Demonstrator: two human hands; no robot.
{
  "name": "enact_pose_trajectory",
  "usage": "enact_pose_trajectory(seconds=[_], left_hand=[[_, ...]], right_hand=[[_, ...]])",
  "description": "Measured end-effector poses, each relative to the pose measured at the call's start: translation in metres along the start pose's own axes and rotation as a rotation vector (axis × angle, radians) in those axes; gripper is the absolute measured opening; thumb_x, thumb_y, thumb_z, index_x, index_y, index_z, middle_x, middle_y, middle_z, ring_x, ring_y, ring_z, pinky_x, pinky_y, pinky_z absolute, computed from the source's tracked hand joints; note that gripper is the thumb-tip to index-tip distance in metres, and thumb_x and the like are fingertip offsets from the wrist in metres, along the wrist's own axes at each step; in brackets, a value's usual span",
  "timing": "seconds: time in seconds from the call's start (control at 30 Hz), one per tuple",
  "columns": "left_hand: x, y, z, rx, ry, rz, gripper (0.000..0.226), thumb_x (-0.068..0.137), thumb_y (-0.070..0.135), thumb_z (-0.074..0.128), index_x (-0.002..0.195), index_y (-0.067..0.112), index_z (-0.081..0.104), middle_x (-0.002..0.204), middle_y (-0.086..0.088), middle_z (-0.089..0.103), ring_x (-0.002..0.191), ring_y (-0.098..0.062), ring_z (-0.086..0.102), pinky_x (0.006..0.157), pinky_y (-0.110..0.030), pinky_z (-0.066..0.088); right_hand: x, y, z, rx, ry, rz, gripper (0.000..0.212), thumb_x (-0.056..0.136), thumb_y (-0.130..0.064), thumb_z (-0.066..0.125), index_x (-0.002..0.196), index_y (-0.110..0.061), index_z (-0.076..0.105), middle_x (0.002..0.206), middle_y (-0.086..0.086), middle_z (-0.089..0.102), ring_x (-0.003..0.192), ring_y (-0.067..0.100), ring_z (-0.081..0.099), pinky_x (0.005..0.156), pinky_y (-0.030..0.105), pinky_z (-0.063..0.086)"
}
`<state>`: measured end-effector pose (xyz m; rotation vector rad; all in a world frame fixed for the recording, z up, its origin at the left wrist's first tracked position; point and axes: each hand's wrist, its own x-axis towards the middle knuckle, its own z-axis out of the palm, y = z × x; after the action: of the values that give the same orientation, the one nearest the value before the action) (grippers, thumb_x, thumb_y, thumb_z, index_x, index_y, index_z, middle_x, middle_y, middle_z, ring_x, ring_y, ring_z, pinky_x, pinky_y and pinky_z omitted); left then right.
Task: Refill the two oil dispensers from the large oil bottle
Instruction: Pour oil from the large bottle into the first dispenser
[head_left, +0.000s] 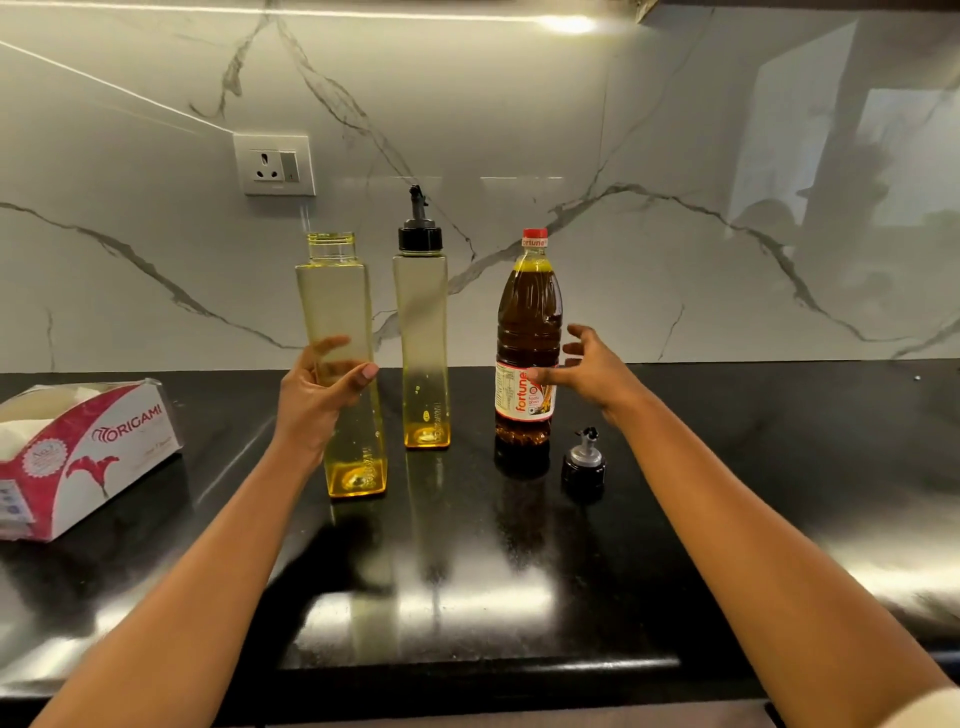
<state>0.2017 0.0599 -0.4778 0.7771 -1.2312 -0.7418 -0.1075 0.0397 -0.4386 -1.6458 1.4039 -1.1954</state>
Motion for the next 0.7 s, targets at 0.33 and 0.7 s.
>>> enact_pose_trajectory(seconds=[0.33,0.7], left_hand=[[0.016,-0.014,-0.021,-0.074,-0.03,-0.054,0.076,0.056,0.035,0.079,0.127,0.029,0.053,0.092,0.007,0.074,0.098,-0.016,0.066,0.087,-0.033,0.055],[0.02,-0.031,-0.033,0.009,-0.045,-0.076,0.078,0.062,0.035,0.081,0.133,0.03,0.048,0.108,0.005,0.071,0.111,-0.017,0.063,0.099,-0.039,0.05]], right_hand=[[0.051,0.004,0.037,0.229,0.111,0.024,0.088,0.062,-0.02,0.085,0.129,-0.022,0.029,0.121,0.004,0.054,0.112,0.028,0.055,0.094,0.046,0.045],[0.029,0.003,0.047,0.192,0.108,-0.042,0.085,0.061,-0.028,0.085,0.127,-0.023,0.032,0.124,0.004,0.056,0.111,0.026,0.056,0.096,0.047,0.045]])
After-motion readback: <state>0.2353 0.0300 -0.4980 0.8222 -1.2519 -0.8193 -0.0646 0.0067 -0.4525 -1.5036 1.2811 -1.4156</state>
